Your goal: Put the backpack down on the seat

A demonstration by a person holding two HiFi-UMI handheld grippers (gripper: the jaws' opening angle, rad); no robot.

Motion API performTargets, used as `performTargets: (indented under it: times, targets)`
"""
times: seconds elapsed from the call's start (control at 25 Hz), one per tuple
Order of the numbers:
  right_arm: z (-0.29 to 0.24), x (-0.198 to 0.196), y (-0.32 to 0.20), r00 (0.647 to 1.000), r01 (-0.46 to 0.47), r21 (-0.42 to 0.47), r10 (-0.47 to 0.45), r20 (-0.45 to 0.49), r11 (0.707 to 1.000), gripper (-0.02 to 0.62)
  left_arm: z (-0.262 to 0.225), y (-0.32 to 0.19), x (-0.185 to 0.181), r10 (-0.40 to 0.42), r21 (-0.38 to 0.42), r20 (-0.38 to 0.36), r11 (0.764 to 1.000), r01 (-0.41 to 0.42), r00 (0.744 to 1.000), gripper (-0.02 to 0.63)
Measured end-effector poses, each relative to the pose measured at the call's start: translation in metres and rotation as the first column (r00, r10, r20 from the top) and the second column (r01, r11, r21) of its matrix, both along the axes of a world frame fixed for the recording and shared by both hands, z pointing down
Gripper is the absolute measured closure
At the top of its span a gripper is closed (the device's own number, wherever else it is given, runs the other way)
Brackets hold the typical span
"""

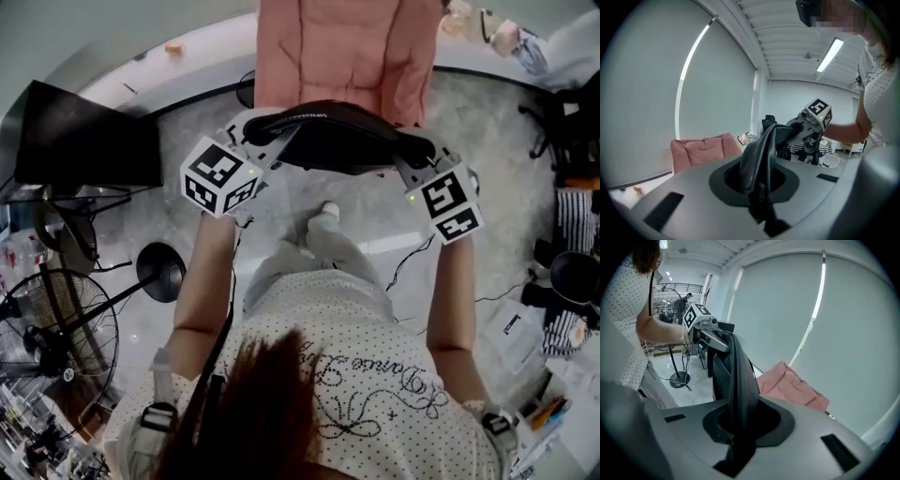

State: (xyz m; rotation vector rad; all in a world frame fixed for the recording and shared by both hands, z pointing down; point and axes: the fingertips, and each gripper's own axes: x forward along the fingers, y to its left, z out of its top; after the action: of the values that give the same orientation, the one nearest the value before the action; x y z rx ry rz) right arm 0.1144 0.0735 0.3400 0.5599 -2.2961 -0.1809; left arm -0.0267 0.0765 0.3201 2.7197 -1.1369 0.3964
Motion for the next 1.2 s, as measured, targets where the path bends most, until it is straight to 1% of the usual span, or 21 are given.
performTargets:
  times: [0.2, 0.32, 0.56, 0.8, 1.0, 1.2]
  targets:
    - [-0.010, 0.016, -0.051, 0.999, 0.034, 0.018, -0.034, 0.016, 0.999, 0.537, -0.009, -0.041, 0.016, -0.051, 0.016, -0.006, 0.999, 0.051, 0.999, 0.571]
    - [-0.012, 0.020, -0.075, 0.999, 0.041, 0.017, -0.041, 0.029, 0.999, 0.537, -0.010, -0.062, 0.021, -0.072, 0.009, -0.005, 0.997, 0.072, 0.997, 0.571]
    - [-0.004, 0.018, -0.103, 0.998, 0.036, -0.022, -0.035, 0.046, 0.999, 0.537, -0.003, -0.091, 0.019, -0.071, -0.016, 0.021, 0.997, 0.071, 0.997, 0.571]
    - [0.013, 0.002, -0.139, 1.000, -0.004, -0.057, 0.006, 0.027, 0.998, 0.541, 0.019, -0.133, 0.003, -0.033, -0.064, 0.001, 0.997, 0.033, 0.999, 0.571]
    - [0.024, -0.016, -0.175, 0.998, -0.062, -0.085, 0.063, 0.010, 0.994, 0.548, 0.035, -0.171, -0.016, 0.024, -0.096, -0.027, 0.995, -0.027, 0.999, 0.571]
    - [0.039, -0.036, -0.208, 0.993, -0.116, -0.130, 0.118, 0.007, 0.985, 0.552, 0.052, -0.212, -0.036, 0.074, -0.127, -0.064, 0.989, -0.082, 0.995, 0.571]
